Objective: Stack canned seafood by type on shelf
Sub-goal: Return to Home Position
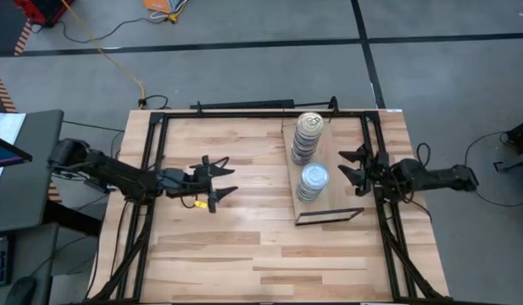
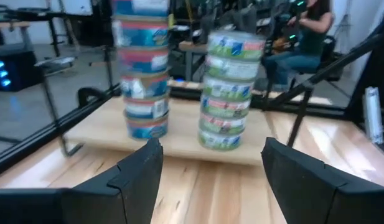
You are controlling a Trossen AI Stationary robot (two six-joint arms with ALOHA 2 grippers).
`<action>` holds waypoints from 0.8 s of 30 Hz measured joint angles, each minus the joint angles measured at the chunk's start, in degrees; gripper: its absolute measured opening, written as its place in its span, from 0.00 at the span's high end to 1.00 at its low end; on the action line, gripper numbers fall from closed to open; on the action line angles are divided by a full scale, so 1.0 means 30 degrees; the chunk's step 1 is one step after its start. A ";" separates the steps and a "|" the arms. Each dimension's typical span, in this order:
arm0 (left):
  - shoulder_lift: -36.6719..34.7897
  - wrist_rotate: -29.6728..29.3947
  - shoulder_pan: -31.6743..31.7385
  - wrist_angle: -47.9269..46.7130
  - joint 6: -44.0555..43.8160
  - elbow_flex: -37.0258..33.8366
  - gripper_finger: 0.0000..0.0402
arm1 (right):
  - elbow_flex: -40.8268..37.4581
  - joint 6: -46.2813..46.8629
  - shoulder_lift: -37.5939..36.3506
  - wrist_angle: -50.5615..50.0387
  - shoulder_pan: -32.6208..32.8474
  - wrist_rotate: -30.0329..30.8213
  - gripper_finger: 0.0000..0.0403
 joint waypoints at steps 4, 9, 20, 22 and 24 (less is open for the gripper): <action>-0.0593 -0.0149 0.0009 0.0052 -0.0387 -0.0761 0.34 | 0.0000 0.0639 0.0007 -0.0058 -0.1717 -0.1602 0.31; -0.1014 -0.0086 -0.0090 0.0519 -0.0379 -0.1865 0.34 | 0.0000 0.1106 0.0007 -0.0278 -0.3444 -0.2864 0.31; -0.4290 -0.0751 -0.0210 0.4138 -0.0726 -0.5883 0.34 | 0.0015 0.0132 0.0015 0.0623 -0.6124 -0.4889 0.32; -0.5347 -0.0442 -0.0232 0.2731 -0.0522 -0.5718 0.34 | 0.0015 -0.0512 0.0009 0.1465 -0.6364 -0.4966 0.32; -0.6419 -0.0301 -0.0245 0.1377 -0.0258 -0.5567 0.34 | 0.0022 -0.1138 -0.0007 0.2138 -0.6463 -0.4962 0.32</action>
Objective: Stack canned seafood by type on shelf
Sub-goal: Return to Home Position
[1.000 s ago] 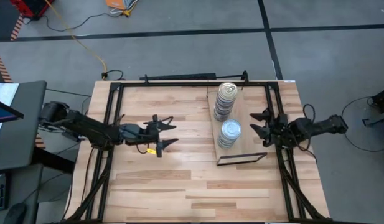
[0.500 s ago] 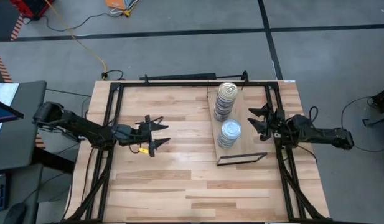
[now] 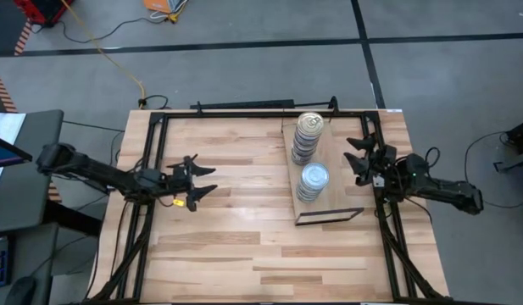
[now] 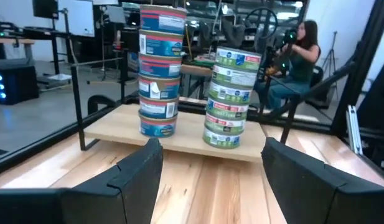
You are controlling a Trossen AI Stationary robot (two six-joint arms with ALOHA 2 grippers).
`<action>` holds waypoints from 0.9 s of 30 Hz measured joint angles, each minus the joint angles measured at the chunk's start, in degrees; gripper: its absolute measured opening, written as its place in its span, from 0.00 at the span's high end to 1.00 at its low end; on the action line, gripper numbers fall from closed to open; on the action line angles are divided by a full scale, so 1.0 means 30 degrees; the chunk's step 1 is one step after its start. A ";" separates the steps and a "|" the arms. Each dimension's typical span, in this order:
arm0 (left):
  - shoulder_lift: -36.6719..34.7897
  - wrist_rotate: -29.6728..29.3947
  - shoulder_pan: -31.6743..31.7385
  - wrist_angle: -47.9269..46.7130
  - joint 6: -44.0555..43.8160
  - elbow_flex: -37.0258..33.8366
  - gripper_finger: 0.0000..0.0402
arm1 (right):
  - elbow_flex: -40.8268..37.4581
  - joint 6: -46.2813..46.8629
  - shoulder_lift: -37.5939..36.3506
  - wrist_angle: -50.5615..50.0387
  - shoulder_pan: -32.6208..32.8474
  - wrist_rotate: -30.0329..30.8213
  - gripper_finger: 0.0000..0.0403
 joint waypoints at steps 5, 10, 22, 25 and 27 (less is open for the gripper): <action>-0.2929 0.0061 -0.0011 -0.3678 0.0241 0.0009 0.34 | 0.0000 -0.0562 -0.0051 0.0186 -0.0045 0.0018 0.32; -0.5086 0.0480 -0.0281 -0.6912 0.0504 0.0009 0.34 | 0.0000 -0.0504 -0.0051 -0.1215 -0.0140 0.0033 0.32; -0.8323 0.0434 -0.0497 -1.2287 0.0082 0.0031 0.34 | 0.0058 0.3189 0.0265 -0.8251 -0.0132 0.0019 0.32; -0.8755 0.0405 -0.0497 -1.3198 -0.0042 0.0031 0.34 | 0.0058 0.3186 0.0265 -0.8287 -0.0132 0.0011 0.32; -0.8930 0.0390 -0.0497 -1.4304 -0.0142 0.0038 0.34 | 0.0058 0.3187 0.0281 -0.8347 -0.0132 0.0012 0.32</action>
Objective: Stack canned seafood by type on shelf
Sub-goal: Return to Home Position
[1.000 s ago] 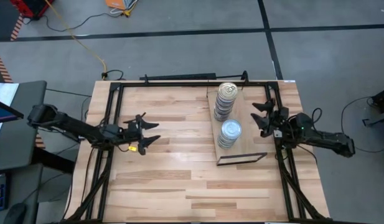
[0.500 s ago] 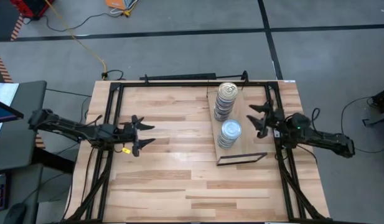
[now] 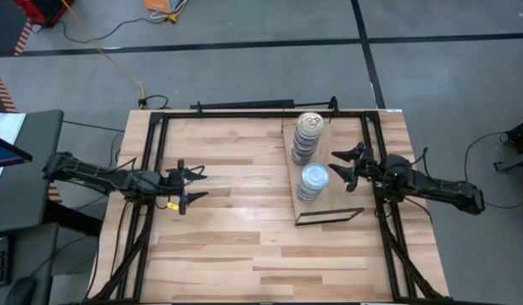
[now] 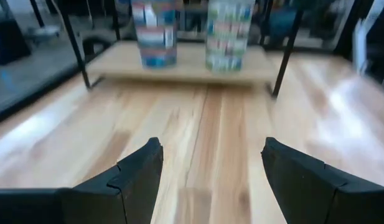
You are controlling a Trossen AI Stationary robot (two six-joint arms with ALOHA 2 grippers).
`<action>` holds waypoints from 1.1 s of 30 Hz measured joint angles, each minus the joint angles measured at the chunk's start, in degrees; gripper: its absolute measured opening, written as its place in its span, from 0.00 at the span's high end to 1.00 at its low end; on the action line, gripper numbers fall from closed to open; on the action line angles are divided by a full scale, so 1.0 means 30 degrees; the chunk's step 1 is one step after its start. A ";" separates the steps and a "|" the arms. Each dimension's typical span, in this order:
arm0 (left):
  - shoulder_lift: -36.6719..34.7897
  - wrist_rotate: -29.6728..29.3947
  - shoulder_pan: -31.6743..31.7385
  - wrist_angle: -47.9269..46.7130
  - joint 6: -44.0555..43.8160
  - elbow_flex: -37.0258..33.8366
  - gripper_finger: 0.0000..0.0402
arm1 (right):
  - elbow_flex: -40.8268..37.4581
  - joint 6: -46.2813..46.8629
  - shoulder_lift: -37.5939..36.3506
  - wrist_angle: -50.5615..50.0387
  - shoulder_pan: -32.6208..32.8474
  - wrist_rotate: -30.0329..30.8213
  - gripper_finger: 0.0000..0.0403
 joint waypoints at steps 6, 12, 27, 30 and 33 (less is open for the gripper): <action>0.0056 0.0040 0.0000 -0.3198 -0.0124 0.0096 0.34 | 0.0007 -0.0005 -0.0005 -0.0083 0.0000 -0.0001 0.32; 0.0196 0.0168 0.0000 -0.3664 -0.3728 0.0117 0.34 | 0.0007 -0.0005 -0.0005 -0.0143 0.0000 -0.0001 0.32; 0.0185 0.0160 0.0000 -0.3409 -0.2526 0.0044 0.34 | 0.0007 -0.0005 -0.0005 -0.0195 0.0000 -0.0001 0.32; 0.0185 0.0160 0.0000 -0.3410 -0.2509 0.0044 0.34 | 0.0000 -0.0009 -0.0005 -0.0195 0.0000 -0.0004 0.32; 0.0186 0.0160 0.0000 -0.3410 -0.2534 0.0029 0.34 | 0.0000 -0.0006 -0.0005 -0.0195 0.0000 -0.0001 0.32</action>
